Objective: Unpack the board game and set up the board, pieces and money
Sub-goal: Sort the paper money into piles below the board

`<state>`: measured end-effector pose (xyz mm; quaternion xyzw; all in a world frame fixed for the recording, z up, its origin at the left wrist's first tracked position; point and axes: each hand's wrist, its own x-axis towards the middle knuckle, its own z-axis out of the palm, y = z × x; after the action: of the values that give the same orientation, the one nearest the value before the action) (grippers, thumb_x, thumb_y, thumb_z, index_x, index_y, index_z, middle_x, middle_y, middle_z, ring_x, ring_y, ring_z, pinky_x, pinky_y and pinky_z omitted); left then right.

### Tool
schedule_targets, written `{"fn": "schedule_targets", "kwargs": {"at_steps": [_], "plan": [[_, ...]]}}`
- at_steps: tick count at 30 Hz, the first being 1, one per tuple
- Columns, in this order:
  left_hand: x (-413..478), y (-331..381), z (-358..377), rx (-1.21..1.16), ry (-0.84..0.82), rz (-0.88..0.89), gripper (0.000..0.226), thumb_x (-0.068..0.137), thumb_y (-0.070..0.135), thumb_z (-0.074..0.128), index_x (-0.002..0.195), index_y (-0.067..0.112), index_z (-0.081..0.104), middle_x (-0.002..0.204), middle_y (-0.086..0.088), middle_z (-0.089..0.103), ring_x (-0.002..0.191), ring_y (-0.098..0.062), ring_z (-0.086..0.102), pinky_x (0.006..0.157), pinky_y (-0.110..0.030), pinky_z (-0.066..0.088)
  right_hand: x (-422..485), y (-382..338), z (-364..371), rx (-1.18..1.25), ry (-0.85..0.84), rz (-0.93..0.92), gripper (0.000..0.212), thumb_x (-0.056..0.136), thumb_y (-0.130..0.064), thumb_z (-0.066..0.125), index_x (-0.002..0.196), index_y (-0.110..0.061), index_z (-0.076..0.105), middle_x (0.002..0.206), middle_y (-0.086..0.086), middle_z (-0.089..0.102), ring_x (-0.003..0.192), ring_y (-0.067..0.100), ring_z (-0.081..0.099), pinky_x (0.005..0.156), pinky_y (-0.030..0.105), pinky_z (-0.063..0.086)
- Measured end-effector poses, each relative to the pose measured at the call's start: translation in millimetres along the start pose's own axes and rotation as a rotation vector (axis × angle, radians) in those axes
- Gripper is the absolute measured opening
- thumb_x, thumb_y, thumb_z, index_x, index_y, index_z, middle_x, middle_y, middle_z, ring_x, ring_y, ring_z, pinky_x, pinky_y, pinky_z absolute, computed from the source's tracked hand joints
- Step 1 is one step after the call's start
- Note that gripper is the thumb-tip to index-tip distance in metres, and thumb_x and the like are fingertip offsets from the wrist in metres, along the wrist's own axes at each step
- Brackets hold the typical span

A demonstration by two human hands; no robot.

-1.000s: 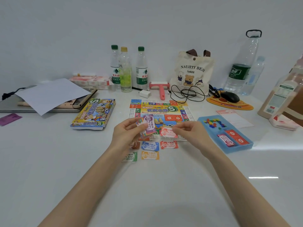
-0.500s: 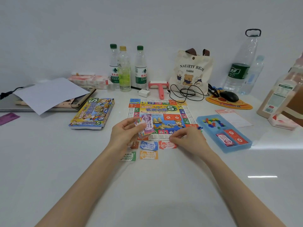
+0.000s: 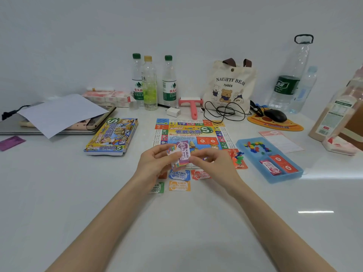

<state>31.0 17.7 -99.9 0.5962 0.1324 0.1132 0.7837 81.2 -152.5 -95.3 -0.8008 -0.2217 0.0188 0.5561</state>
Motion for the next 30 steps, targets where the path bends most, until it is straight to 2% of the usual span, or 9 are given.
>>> {"fn": "schedule_targets", "kwargs": {"at_steps": [2, 5, 11, 15, 18, 20, 22, 26, 30], "plan": [[-1, 0, 1, 0.0, -0.015, -0.007, 0.026, 0.075, 0.006, 0.077, 0.097, 0.016, 0.067, 0.093, -0.005, 0.075, 0.076, -0.016, 0.073, 0.058, -0.022, 0.055, 0, -1, 5, 0.046, 0.001, 0.038, 0.007, 0.078, -0.029, 0.079, 0.081, -0.023, 0.075, 0.079, -0.007, 0.072, 0.062, 0.003, 0.056, 0.059, 0.018, 0.047], [-1, -1, 2, 0.006, -0.034, -0.015, 0.028, 0.074, 0.007, 0.077, 0.099, 0.015, 0.067, 0.097, -0.006, 0.075, 0.081, -0.02, 0.073, 0.066, -0.026, 0.059, -1, -2, 5, 0.113, 0.004, 0.085, 0.009, 0.078, -0.024, 0.078, 0.081, -0.016, 0.075, 0.079, 0.001, 0.074, 0.074, 0.016, 0.068, 0.069, 0.028, 0.054], [-2, 0, 2, 0.022, -0.038, -0.012, 0.027, 0.075, 0.006, 0.077, 0.098, 0.017, 0.067, 0.096, -0.006, 0.075, 0.084, -0.023, 0.073, 0.067, -0.028, 0.06, -4, -6, -3, 0.134, -0.081, 0.107, 0.008, 0.088, -0.018, 0.069, 0.084, -0.016, 0.076, 0.076, -0.009, 0.074, 0.068, -0.003, 0.067, 0.058, 0.008, 0.046], [-2, -1, 1, 0.059, -0.021, 0.017, 0.025, 0.076, 0.006, 0.077, 0.096, 0.018, 0.068, 0.095, -0.005, 0.075, 0.083, -0.024, 0.073, 0.063, -0.028, 0.058, -5, -8, -13, 0.14, -0.078, 0.11, 0.008, 0.089, -0.015, 0.067, 0.089, -0.018, 0.074, 0.066, -0.017, 0.07, 0.057, -0.01, 0.061, 0.053, 0.005, 0.042], [-1, -1, -1, 0.059, -0.007, 0.015, 0.025, 0.076, 0.006, 0.077, 0.096, 0.018, 0.068, 0.095, -0.005, 0.075, 0.083, -0.024, 0.073, 0.072, -0.035, 0.059, -5, -7, -25, 0.161, -0.043, 0.15, 0.008, 0.089, -0.013, 0.067, 0.095, -0.016, 0.07, 0.069, -0.013, 0.073, 0.066, -0.003, 0.067, 0.057, 0.01, 0.047], [0, -1, -2, 0.06, -0.009, 0.005, 0.025, 0.076, 0.006, 0.077, 0.096, 0.018, 0.068, 0.094, -0.004, 0.075, 0.082, -0.022, 0.073, 0.077, -0.038, 0.058, -4, -3, -32, 0.064, -0.019, 0.145, 0.008, 0.09, -0.019, 0.065, 0.097, -0.023, 0.065, 0.074, -0.011, 0.074, 0.078, 0.005, 0.068, 0.068, 0.021, 0.05], [1, 0, -4, 0.044, -0.01, 0.002, 0.026, 0.076, 0.006, 0.077, 0.097, 0.017, 0.067, 0.093, -0.004, 0.075, 0.079, -0.02, 0.073, 0.073, -0.035, 0.059, -4, 1, -39, -0.051, 0.008, 0.111, 0.008, 0.092, -0.023, 0.063, 0.091, -0.031, 0.065, 0.077, -0.012, 0.073, 0.078, 0.006, 0.061, 0.072, 0.024, 0.045], [3, 1, -6, 0.027, 0.009, -0.003, 0.028, 0.074, 0.006, 0.077, 0.099, 0.014, 0.067, 0.097, -0.008, 0.075, 0.079, -0.02, 0.073, 0.063, -0.028, 0.059, -7, 6, -45, -0.205, -0.101, 0.06, 0.011, 0.09, -0.027, 0.065, 0.088, -0.032, 0.074, 0.076, -0.018, 0.068, 0.057, -0.003, 0.045, 0.056, 0.011, 0.035], [3, 0, -6, 0.019, 0.009, -0.009, 0.028, 0.073, 0.005, 0.077, 0.098, 0.014, 0.067, 0.097, -0.008, 0.074, 0.081, -0.02, 0.073, 0.062, -0.027, 0.058, -12, 7, -42, -0.286, -0.26, 0.038, 0.008, 0.085, -0.023, 0.071, 0.09, -0.027, 0.077, 0.068, -0.014, 0.068, 0.055, -0.007, 0.049, 0.053, 0.007, 0.034]]}}
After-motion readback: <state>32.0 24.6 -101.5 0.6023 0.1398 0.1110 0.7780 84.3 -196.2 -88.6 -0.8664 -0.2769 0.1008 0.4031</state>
